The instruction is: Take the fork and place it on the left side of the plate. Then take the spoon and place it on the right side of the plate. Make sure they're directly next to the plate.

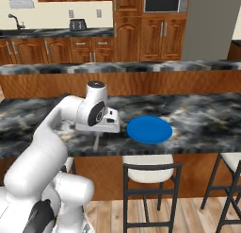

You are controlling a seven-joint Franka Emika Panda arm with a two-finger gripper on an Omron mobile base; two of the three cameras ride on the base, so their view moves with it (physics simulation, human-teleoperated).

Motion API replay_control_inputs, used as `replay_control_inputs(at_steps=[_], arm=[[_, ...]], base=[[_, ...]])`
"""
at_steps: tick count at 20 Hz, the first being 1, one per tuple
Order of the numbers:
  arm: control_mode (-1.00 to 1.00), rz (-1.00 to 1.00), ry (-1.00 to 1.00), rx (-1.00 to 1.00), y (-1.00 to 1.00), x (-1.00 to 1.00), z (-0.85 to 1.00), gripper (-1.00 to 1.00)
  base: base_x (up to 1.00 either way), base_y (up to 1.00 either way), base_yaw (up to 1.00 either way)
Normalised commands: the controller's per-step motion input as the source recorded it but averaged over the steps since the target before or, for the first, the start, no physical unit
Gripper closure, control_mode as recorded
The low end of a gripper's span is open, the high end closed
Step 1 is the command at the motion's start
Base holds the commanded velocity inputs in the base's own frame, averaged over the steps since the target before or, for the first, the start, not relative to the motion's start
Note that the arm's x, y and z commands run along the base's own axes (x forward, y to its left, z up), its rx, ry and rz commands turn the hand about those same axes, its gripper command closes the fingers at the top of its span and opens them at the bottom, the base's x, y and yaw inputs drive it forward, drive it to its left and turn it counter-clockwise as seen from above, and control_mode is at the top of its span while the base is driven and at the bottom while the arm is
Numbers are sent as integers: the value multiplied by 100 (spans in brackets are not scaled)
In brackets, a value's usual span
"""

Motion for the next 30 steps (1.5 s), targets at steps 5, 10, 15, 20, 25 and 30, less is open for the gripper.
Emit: replay_control_inputs(at_steps=[5,10,15,20,25,30], arm=[[-100,4,18,0,-2,89,-15,100],[-100,1,14,-4,-10,77,-49,100],[-100,0,11,-2,0,57,-64,100],[-100,0,2,0,-1,69,-43,100],[-100,0,0,0,-14,51,-27,100],[-100,0,0,0,-15,5,-27,100]], base=[[0,0,0],[0,0,0],[0,0,0],[0,0,0],[0,0,0],[0,0,0]])
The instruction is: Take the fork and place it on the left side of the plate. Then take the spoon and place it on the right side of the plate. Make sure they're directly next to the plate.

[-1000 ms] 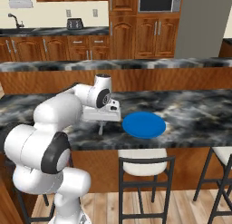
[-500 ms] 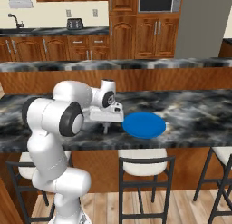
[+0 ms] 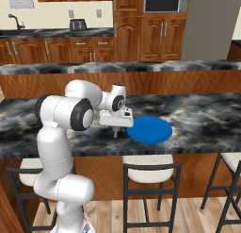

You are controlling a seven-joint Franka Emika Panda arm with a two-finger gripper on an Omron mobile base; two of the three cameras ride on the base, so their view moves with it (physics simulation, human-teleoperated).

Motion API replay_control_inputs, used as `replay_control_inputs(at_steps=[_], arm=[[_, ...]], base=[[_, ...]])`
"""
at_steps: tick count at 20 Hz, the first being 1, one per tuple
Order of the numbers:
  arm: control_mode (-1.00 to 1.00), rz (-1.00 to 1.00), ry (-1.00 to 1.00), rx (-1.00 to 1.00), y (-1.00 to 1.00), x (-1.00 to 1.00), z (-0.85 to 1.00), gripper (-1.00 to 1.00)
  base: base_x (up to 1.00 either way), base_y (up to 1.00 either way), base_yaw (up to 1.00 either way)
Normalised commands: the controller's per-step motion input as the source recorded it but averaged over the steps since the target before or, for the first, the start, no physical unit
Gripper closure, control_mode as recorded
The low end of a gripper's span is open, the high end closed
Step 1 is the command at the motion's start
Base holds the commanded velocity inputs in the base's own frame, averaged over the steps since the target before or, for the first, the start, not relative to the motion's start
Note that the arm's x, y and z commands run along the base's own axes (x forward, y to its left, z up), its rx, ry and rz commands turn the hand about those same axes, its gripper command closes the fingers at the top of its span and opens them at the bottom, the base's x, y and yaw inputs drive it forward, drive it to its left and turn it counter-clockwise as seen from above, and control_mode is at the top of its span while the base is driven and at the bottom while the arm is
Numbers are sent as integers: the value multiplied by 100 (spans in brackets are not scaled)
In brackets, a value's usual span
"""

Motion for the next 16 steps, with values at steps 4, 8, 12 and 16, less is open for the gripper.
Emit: replay_control_inputs(at_steps=[4,8,12,16], arm=[[-100,0,0,0,-1,12,-26,100],[-100,0,0,0,-8,24,-24,100],[-100,0,0,0,-2,9,-9,100],[-100,0,0,0,-3,11,-10,100]], base=[[0,0,0],[0,0,0],[0,0,0],[0,0,0]])
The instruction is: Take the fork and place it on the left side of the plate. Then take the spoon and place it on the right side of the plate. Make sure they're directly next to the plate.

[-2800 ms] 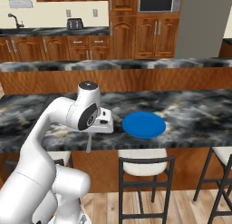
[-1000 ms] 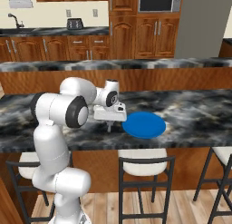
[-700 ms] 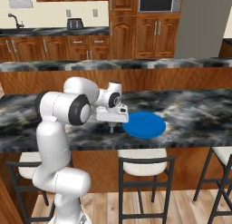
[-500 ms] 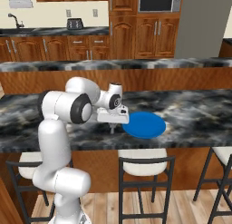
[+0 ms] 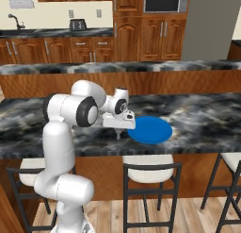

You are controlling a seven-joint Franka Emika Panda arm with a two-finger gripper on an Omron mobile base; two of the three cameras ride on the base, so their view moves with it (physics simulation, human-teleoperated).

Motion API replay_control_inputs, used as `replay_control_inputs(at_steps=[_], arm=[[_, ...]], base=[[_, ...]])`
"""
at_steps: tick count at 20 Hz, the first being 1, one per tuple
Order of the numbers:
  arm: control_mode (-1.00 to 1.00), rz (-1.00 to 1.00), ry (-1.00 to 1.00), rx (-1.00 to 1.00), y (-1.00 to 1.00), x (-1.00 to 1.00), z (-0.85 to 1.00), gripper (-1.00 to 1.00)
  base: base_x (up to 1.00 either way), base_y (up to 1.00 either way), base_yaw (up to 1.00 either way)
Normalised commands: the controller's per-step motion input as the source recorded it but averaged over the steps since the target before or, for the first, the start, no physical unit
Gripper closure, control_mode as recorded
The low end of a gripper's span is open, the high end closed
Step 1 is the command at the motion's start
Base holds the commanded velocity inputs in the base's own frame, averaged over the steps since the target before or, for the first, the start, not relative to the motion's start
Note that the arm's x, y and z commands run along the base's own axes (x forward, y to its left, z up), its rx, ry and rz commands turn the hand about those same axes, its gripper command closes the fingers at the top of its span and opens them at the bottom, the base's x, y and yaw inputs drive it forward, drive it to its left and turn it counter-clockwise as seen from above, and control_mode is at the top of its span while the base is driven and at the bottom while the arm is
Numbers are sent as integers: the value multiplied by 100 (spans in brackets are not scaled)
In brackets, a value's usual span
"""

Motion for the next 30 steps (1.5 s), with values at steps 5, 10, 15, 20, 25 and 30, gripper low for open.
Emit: replay_control_inputs(at_steps=[5,10,15,20,25,30], arm=[[-100,0,0,1,0,6,-4,100],[-100,0,0,1,0,14,-6,-100],[-100,0,1,3,0,3,0,-100],[-100,3,0,5,0,-2,7,-100],[-100,1,-7,0,12,-38,41,-100],[-100,0,-10,0,35,-70,41,-100]], base=[[0,0,0],[0,0,0],[0,0,0],[0,0,0],[0,0,0],[0,0,0]])
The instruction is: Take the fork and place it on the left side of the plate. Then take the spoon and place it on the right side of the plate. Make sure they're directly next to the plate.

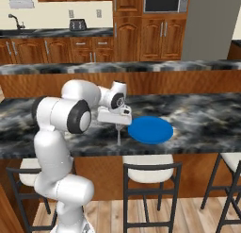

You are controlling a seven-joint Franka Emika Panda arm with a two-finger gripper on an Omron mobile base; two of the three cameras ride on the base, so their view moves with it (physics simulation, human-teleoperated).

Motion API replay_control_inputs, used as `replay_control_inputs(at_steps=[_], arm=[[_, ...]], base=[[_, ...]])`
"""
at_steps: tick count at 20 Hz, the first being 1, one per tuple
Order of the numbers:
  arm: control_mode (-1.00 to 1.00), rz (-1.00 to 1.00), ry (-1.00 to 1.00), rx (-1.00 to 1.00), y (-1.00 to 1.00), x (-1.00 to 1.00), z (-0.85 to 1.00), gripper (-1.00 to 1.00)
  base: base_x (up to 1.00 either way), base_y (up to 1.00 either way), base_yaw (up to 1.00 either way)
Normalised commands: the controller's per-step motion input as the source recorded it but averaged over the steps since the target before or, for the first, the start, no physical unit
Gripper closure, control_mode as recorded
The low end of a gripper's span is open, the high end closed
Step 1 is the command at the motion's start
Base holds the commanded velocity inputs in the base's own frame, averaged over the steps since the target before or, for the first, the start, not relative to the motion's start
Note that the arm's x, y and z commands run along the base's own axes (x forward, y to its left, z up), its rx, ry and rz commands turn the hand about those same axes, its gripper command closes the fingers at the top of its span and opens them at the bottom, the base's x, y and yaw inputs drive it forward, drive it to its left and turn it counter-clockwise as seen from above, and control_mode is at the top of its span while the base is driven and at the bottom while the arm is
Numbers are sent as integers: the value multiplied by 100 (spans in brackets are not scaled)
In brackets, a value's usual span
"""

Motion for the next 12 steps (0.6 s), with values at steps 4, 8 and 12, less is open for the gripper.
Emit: replay_control_inputs(at_steps=[4,8,12], arm=[[-100,1,-11,0,41,-100,10,-100],[-100,-4,-19,-2,47,-100,0,-100],[-100,-13,-12,-6,46,-97,10,-100]], base=[[0,0,0],[0,0,0],[0,0,0]])
